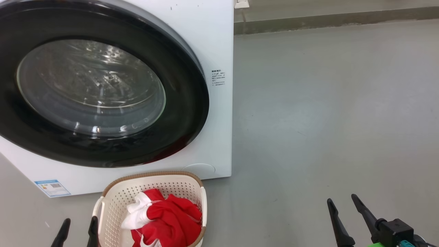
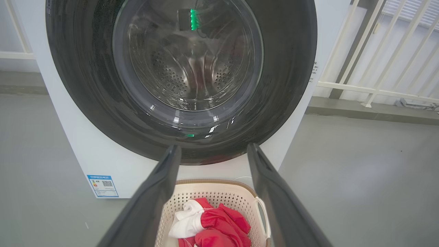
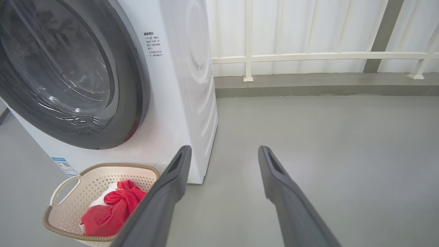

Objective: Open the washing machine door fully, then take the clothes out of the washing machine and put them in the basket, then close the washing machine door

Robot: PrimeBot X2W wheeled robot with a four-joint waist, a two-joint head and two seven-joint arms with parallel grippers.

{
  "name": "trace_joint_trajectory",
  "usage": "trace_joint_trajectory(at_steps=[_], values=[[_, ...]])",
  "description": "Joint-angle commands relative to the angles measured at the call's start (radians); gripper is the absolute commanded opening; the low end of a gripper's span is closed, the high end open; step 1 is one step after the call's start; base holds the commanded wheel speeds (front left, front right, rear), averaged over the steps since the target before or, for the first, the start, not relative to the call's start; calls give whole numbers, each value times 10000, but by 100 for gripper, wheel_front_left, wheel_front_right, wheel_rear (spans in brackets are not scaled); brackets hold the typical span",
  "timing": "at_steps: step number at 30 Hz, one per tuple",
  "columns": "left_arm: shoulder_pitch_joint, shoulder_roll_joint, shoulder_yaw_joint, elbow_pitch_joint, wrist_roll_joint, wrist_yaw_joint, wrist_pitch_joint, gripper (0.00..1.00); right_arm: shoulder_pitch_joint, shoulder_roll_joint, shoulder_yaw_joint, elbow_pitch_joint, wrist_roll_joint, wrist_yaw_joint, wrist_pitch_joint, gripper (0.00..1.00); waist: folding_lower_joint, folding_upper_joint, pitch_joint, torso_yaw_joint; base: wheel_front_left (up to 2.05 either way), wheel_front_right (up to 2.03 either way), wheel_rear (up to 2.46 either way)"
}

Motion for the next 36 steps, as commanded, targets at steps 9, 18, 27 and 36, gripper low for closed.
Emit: trace_joint_trajectory(at_steps=[9,18,27,36], values=[[-150,119,384,-211,64,-52,-120,100,-107,-107,91,-279,19,-36,-38,100,0,-1,-33,33,0,0,0],[-166,84,470,-249,51,-52,-120,100,-102,-100,112,-316,0,-36,-38,100,0,-1,-33,45,0,0,0],[-3,-355,7,455,-26,10,38,0,22,92,-126,492,10,2,33,0,0,-1,-19,31,0,0,0],[-162,-416,35,467,-919,5,309,0,-107,65,-165,419,1034,-1,270,0,12,-1,-28,67,0,0,0]])
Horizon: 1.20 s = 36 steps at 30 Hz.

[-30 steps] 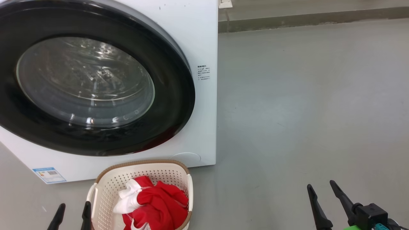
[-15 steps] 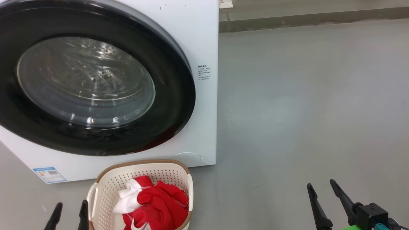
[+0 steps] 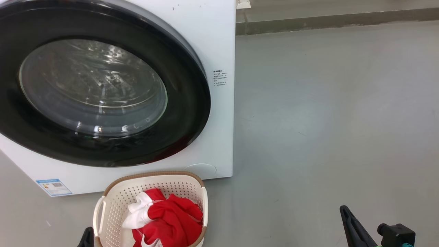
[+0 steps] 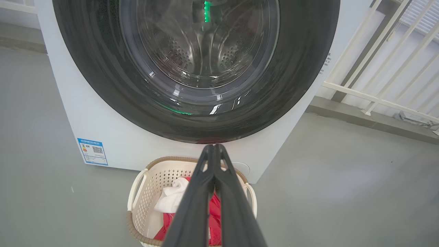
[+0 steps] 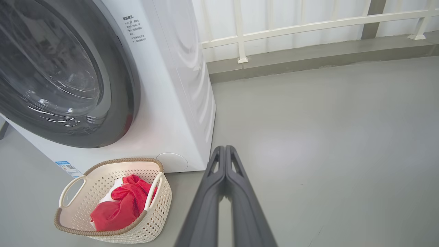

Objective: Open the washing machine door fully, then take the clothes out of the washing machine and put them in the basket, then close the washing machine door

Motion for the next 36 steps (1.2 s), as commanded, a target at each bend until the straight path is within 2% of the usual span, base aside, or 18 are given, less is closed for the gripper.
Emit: trace_joint_trajectory(at_steps=[1,36], values=[[-179,128,62,-189,-373,-5,108,0,-151,-122,-33,-270,407,-5,77,0,0,0,15,9,0,0,0],[-845,-108,117,-119,-3864,-22,1107,0,-751,-190,-246,-475,4335,-16,1047,0,-5,0,66,147,0,0,0]])
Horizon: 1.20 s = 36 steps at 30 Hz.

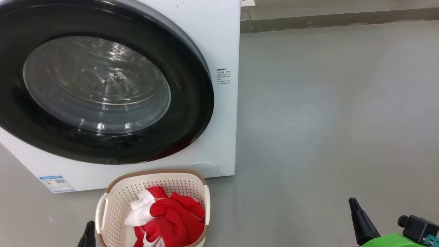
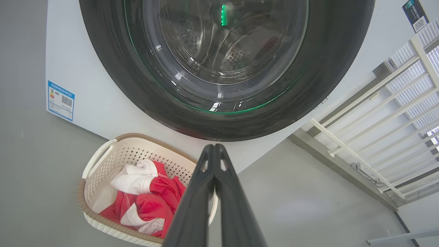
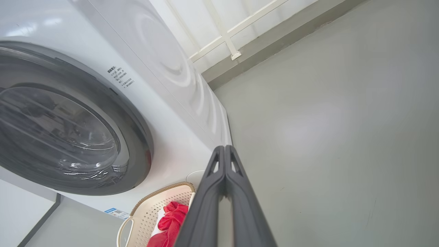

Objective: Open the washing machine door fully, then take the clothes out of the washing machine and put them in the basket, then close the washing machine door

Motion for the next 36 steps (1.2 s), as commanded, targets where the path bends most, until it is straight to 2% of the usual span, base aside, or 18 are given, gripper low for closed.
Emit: trace_joint_trajectory(at_steps=[1,36], values=[[-466,56,125,-181,-317,-23,56,0,-484,-177,-13,-291,377,-14,92,0,-1,0,2,6,0,0,0],[-1105,-172,187,-115,-3702,-39,1035,0,-1054,-198,-279,-498,4138,-24,1081,0,-1,0,40,139,0,0,0]])
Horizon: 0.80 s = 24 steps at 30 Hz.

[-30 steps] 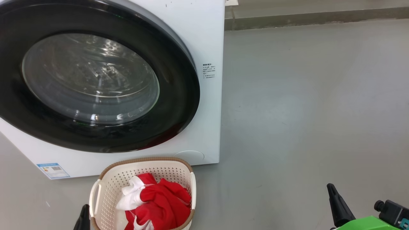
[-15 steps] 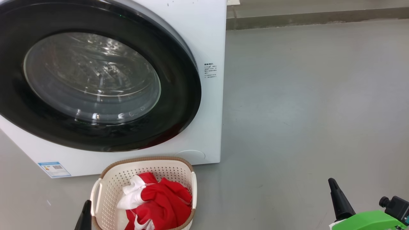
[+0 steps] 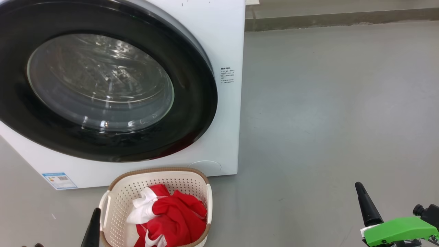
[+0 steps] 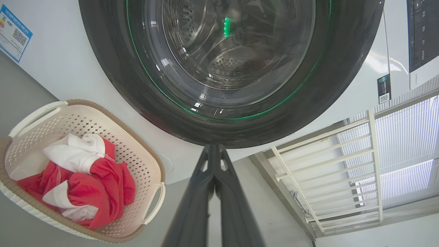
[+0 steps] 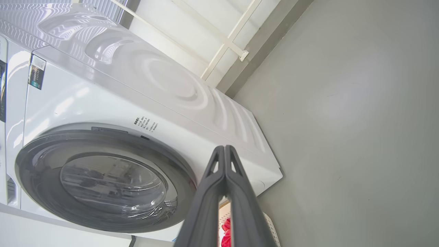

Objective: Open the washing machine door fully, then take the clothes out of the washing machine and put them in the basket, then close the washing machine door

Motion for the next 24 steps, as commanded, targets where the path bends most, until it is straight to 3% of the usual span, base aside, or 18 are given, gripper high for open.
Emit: trace_joint_trajectory(at_steps=[1,24], values=[[-432,59,189,-215,-222,-40,64,0,-461,-181,94,-304,283,4,64,0,-1,0,1,4,0,0,0],[-864,-96,228,-171,-2514,-51,724,0,-849,-183,-105,-443,2811,-3,748,0,-1,0,27,94,0,0,0]])
